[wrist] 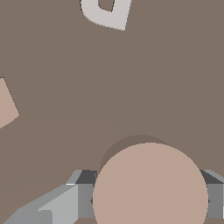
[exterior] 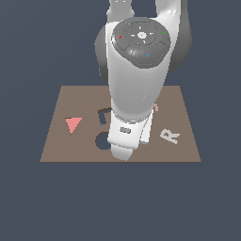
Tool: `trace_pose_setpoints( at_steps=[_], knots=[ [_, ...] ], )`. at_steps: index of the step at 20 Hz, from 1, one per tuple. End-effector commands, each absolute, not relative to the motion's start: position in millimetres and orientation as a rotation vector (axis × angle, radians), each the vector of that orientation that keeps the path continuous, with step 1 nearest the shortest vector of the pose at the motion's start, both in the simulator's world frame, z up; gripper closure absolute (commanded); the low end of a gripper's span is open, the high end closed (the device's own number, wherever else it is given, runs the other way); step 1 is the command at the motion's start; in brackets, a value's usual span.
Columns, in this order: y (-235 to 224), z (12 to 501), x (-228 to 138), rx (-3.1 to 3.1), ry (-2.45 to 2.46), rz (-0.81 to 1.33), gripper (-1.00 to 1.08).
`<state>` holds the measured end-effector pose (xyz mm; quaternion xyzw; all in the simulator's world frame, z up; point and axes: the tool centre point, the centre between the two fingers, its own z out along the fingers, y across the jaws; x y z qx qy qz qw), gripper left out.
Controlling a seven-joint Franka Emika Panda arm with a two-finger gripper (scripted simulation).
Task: Insert a designated object into the corresponding slot on a board.
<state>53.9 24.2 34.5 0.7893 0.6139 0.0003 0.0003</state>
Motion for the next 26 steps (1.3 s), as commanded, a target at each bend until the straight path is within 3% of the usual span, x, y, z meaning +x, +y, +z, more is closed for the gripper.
trace_pose_setpoints(
  at_steps=[1,26],
  knots=[
    [17,35,53,2.387,2.041,0.002,1.08],
    [-43,40,72,1.401,2.810,0.001,1.08]
  ],
)
